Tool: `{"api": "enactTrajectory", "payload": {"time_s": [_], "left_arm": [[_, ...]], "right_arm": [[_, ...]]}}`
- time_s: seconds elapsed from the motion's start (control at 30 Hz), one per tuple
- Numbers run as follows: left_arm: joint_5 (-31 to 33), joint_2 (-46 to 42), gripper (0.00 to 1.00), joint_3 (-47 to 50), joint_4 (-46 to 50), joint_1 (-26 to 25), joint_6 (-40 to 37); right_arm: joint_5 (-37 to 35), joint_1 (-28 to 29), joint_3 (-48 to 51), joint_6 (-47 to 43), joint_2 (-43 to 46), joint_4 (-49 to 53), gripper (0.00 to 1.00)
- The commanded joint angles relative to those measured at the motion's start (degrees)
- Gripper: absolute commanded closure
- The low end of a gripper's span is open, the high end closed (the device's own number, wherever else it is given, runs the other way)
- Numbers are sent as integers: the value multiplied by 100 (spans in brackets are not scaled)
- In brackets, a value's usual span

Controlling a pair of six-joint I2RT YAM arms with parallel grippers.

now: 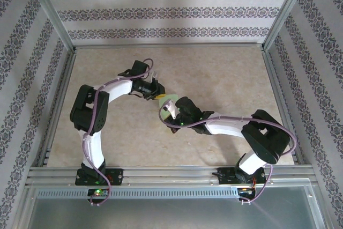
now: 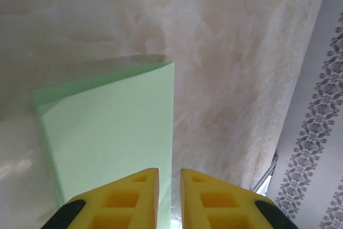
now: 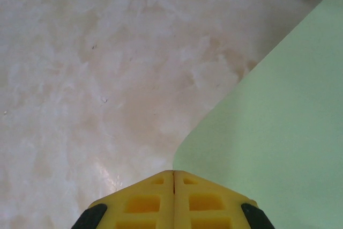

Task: Fold a paper plane with a square sheet of paper (fold left side to right side)
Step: Third fold the triangle at the center of the table.

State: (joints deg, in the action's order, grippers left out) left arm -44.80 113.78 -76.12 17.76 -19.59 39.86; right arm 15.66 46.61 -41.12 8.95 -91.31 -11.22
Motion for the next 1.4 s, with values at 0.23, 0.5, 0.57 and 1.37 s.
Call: {"api": "enactTrajectory", "payload": {"time_s": [0.23, 0.5, 0.57, 1.37], "left_arm": [[-36, 760, 86, -556, 820, -395, -620], [340, 946, 87, -551, 1202, -466, -971], [464, 997, 89, -553, 1324, -460, -1070], [638, 1002, 90, -404, 1300, -492, -1085]], "right_arm": [[939, -201, -317, 749, -549, -116, 100], [1018, -382, -283, 775, -547, -117, 100], [994, -445, -265, 768, -531, -108, 100], [-419, -807, -326, 722, -627, 234, 100]]}}
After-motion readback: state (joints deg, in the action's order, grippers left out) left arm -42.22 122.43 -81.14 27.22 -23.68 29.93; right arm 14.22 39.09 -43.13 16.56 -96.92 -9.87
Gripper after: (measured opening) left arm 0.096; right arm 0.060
